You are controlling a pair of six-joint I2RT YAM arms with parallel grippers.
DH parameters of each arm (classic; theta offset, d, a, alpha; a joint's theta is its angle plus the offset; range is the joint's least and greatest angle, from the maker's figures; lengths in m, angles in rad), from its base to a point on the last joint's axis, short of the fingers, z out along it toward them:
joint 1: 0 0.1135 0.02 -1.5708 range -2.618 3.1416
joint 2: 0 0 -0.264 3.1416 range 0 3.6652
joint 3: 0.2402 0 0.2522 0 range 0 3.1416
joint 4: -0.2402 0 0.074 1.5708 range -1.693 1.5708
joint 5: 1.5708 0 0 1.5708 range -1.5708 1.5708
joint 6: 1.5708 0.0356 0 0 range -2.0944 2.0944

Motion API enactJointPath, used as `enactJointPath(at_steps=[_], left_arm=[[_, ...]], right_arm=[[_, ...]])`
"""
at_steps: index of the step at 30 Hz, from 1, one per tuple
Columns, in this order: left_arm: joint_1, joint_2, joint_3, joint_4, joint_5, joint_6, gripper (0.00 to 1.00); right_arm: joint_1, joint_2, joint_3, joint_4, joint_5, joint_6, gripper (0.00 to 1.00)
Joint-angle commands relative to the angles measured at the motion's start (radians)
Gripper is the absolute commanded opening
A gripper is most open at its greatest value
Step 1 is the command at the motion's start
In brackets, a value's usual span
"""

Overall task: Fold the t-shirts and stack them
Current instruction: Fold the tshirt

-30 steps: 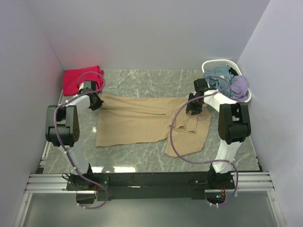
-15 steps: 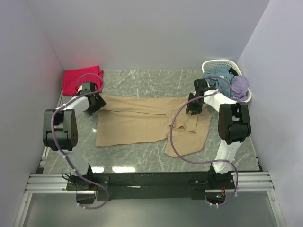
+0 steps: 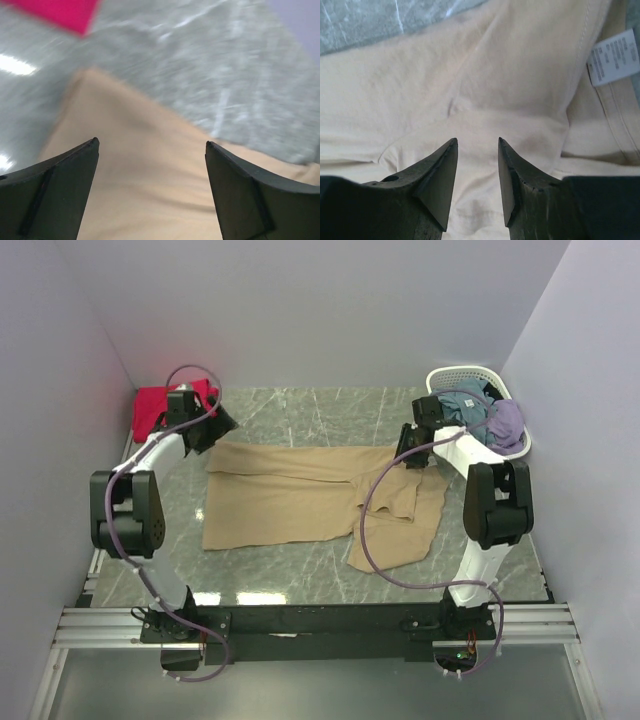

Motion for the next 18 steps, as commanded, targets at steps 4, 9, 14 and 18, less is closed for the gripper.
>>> enactJointPath(at_steps=[4,9,14,18], left_arm=[[-0.017,0.199,0.100,0.143,0.276,-0.029,0.90],[-0.028,0.270,0.094,0.148,0.286,-0.031,0.89],[-0.040,0.290,0.097,0.084,0.220,0.001,0.89],[-0.039,0.339,0.152,0.004,0.136,0.023,0.89]], right_arm=[[-0.013,0.083,0.090,0.019,-0.002,0.019,0.45],[-0.021,0.140,0.133,-0.024,0.021,0.035,0.45],[-0.031,0.198,0.188,-0.081,0.015,0.053,0.45],[-0.036,0.259,0.282,-0.127,0.003,0.058,0.45]])
